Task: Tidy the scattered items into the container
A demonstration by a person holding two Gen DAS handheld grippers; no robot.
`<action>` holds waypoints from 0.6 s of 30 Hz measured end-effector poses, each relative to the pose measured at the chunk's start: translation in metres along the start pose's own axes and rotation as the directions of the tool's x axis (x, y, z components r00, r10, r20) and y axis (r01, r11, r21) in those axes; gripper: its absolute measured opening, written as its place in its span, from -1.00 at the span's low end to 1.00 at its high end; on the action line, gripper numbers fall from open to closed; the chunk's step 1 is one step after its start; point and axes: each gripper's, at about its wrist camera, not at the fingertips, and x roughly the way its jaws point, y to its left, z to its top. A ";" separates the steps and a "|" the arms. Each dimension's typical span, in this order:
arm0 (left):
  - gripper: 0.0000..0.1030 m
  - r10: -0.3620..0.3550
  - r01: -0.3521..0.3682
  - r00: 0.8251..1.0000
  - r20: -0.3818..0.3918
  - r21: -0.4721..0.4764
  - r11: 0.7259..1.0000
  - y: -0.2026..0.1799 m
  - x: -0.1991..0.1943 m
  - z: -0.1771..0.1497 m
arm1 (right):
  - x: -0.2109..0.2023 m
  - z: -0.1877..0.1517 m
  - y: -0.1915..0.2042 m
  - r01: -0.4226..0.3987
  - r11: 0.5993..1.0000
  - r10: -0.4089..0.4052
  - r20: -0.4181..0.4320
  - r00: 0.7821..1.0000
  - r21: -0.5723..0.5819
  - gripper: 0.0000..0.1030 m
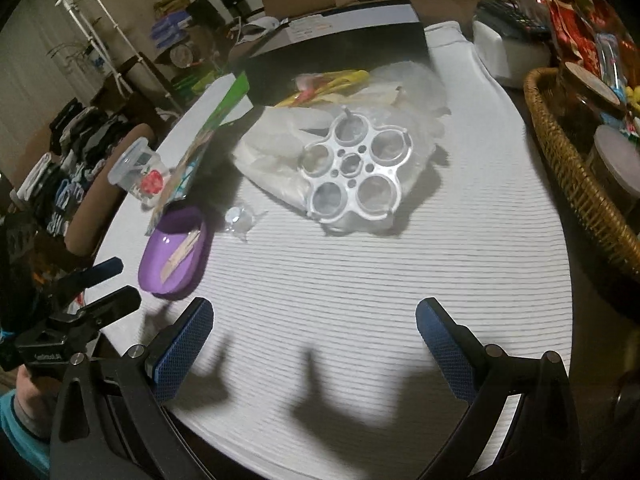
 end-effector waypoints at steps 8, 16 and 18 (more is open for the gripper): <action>1.00 0.045 -0.045 0.999 -0.001 -0.061 0.997 0.035 0.011 0.000 | 0.001 0.005 -0.009 -0.042 0.999 0.042 0.066 0.997 -0.008 1.00; 0.98 0.102 -0.102 0.995 -0.004 0.000 0.995 0.047 0.031 -0.009 | 0.002 0.005 -0.015 -0.107 0.994 0.105 0.076 0.992 0.021 1.00; 0.89 0.132 -0.132 0.991 0.013 0.041 0.990 0.048 0.031 -0.010 | 0.002 0.005 -0.015 -0.109 0.994 0.107 0.069 0.992 0.019 1.00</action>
